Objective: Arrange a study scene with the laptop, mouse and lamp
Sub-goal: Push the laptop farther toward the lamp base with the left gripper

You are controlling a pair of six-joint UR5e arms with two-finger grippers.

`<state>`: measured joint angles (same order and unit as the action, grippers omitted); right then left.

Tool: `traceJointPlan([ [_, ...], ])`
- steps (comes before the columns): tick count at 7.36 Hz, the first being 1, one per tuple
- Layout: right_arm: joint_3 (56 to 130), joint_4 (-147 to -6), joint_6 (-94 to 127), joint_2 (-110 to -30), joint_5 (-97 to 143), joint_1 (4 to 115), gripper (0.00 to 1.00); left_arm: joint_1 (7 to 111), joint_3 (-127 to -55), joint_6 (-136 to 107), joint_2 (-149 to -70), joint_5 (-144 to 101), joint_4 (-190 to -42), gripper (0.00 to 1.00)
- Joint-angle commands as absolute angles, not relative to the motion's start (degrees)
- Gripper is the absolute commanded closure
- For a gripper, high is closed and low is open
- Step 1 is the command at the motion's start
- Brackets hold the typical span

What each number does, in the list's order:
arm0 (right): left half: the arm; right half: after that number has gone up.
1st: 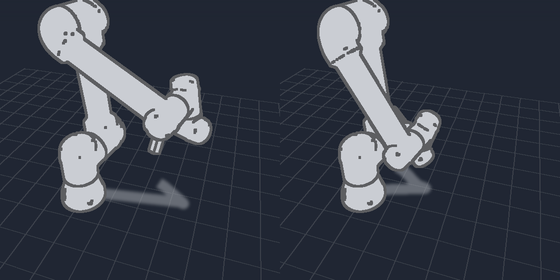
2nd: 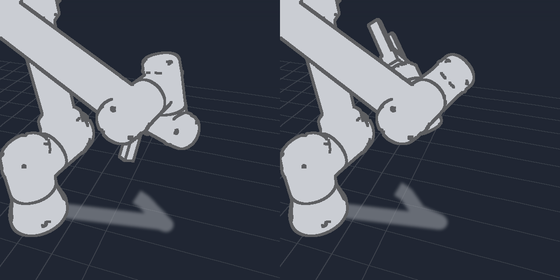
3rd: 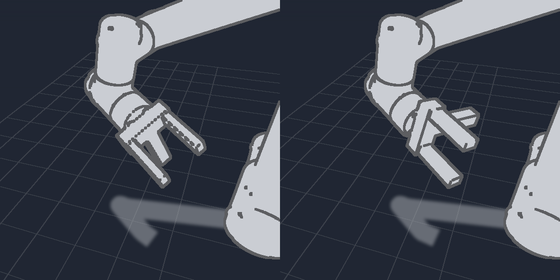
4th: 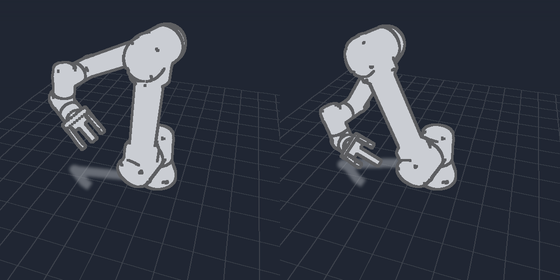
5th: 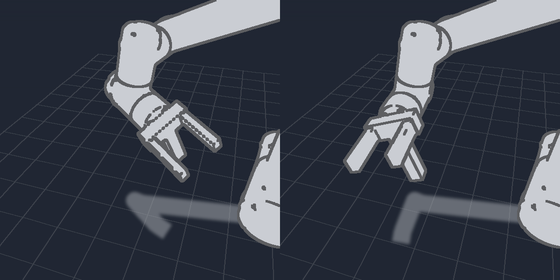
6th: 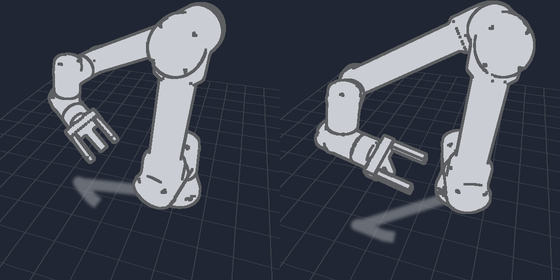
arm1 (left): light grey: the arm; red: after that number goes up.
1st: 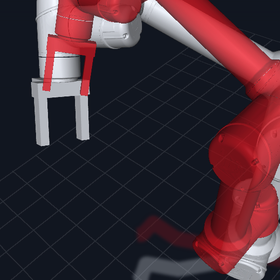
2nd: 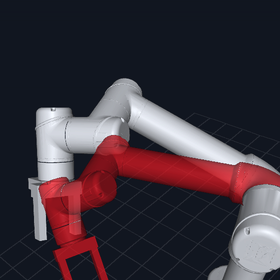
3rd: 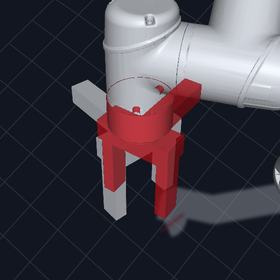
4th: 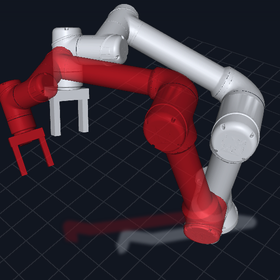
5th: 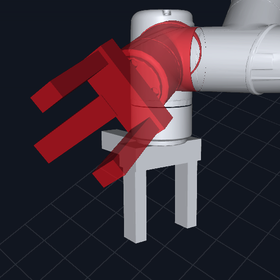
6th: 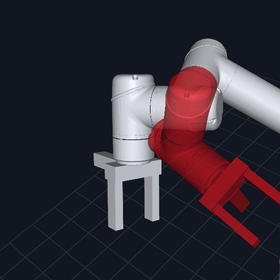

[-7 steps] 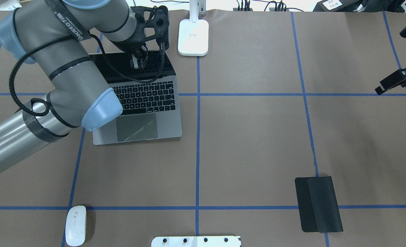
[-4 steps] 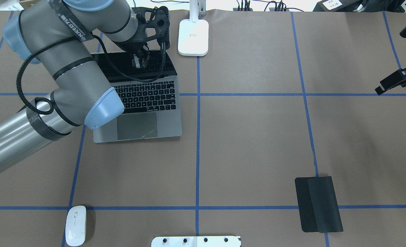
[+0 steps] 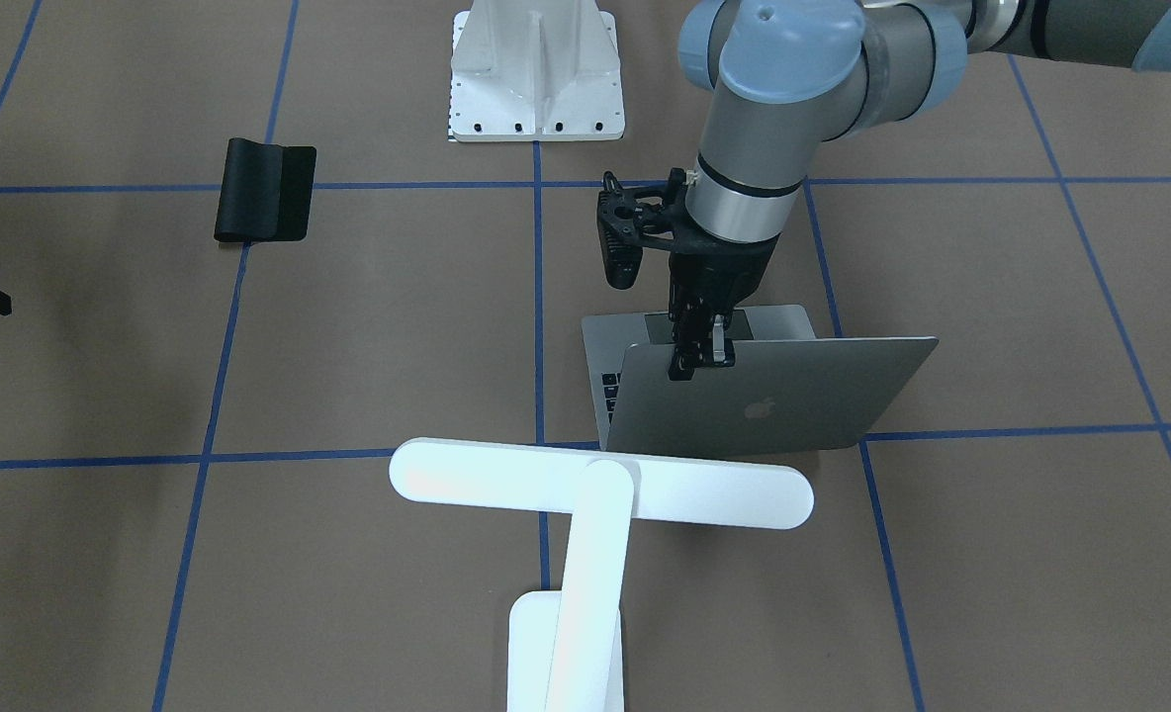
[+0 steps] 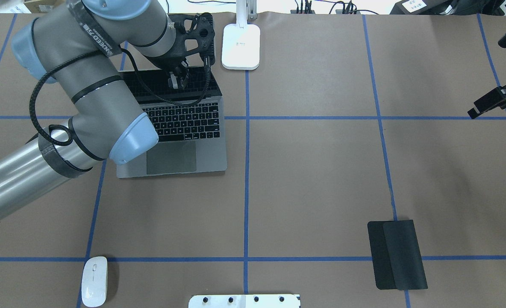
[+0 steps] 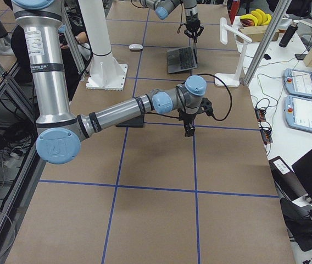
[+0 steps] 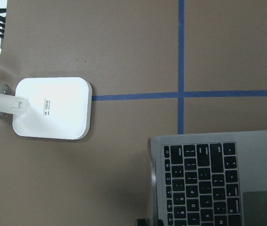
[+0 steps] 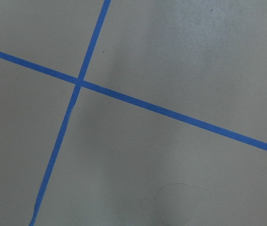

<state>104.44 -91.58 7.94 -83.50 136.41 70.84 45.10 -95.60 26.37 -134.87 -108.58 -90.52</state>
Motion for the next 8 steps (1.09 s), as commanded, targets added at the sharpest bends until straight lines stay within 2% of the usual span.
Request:
traceJointPlan([
  [1,104.4,-91.6,7.9,-83.5,136.4,70.8,0.00,44.1,-96.1,25.3,-134.9,-107.3,-90.6,0.69],
  [2,104.4,-91.6,7.9,-83.5,136.4,70.8,0.00,44.2,-96.9,25.1,-134.9,-107.4,-90.5,0.43],
  [3,104.4,-91.6,7.9,-83.5,136.4,70.8,0.00,44.2,-97.8,24.2,-134.9,-107.4,-90.4,0.22],
  [6,104.4,-91.6,8.3,-83.5,136.4,70.8,0.00,44.6,-102.3,23.1,-133.4,-107.7,-89.5,0.19],
  [7,104.6,-91.7,8.8,-83.6,136.4,70.8,0.00,44.7,-105.7,22.5,-130.5,-107.7,-88.3,0.15],
  [8,105.5,-91.7,12.1,-83.7,136.8,70.8,0.00,45.1,-108.1,19.3,-127.9,-107.7,-86.2,0.04],
])
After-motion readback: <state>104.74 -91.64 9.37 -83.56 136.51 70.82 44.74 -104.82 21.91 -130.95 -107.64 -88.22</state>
